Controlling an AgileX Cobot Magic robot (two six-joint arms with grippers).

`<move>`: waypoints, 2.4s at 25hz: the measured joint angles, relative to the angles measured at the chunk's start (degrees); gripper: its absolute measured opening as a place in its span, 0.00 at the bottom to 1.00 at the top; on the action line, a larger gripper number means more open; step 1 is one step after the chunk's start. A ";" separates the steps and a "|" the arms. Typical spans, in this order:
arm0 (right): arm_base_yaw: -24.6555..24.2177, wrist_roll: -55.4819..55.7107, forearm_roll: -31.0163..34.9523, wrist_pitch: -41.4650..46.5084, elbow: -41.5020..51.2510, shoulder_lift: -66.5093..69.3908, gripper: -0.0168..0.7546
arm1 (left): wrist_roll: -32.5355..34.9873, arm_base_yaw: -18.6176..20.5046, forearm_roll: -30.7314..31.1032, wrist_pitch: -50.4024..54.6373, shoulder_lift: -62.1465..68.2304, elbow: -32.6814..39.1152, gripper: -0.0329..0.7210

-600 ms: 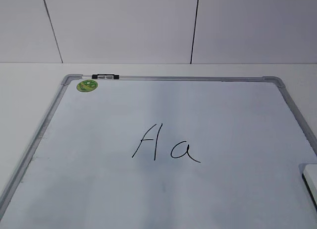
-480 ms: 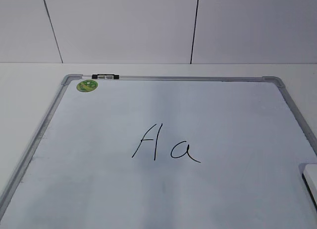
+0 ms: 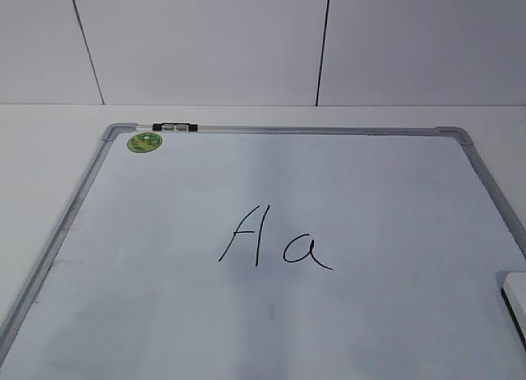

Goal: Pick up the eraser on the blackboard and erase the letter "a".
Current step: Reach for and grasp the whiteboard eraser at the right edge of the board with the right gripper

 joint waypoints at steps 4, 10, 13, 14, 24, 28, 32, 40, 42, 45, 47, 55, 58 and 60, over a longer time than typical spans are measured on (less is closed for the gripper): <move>0.00 0.00 0.00 0.00 0.00 0.00 0.79 | 0.00 0.00 0.00 0.00 0.00 0.00 0.54; 0.00 0.00 0.00 0.00 0.00 0.00 0.79 | 0.00 0.00 0.00 0.00 0.00 0.00 0.54; 0.00 0.00 0.00 0.00 0.00 0.00 0.79 | 0.00 0.00 0.00 0.00 0.00 0.00 0.54; 0.00 0.00 0.00 0.00 0.00 0.00 0.79 | 0.00 0.00 0.00 0.00 0.00 0.00 0.54; 0.00 0.00 0.00 0.00 0.00 0.00 0.79 | 0.00 0.00 0.00 0.00 0.00 0.00 0.54; 0.00 0.40 0.00 0.00 0.00 0.00 0.79 | 0.00 0.00 0.00 0.00 0.00 0.00 0.54; 0.00 1.88 0.24 0.00 0.00 0.73 0.79 | 0.00 0.00 0.00 0.00 0.00 0.00 0.54; 0.00 2.11 0.46 -0.12 -0.34 11.58 0.79 | 0.00 -0.43 0.00 0.00 0.00 0.00 0.54; 0.00 2.11 0.46 -0.22 -0.34 14.83 0.79 | 0.00 -0.43 0.00 0.00 0.00 0.00 0.54; 0.00 1.57 0.72 -0.22 -0.60 20.09 0.80 | 0.00 -0.43 0.00 0.00 0.00 0.00 0.54; 0.00 0.06 1.89 -0.49 -1.43 23.68 0.83 | 0.00 -0.43 0.00 0.00 0.00 0.00 0.53; 0.00 -2.80 5.68 -3.28 -8.46 37.29 0.89 | 0.00 -0.43 0.00 0.00 0.00 0.00 0.54; 0.00 -2.80 6.10 -3.16 -10.56 44.83 0.89 | 0.00 -0.43 -0.06 0.00 0.00 0.00 0.54; 0.00 -2.80 7.31 -2.32 -12.24 50.00 0.89 | 0.00 -0.43 -0.49 0.00 0.00 0.00 0.54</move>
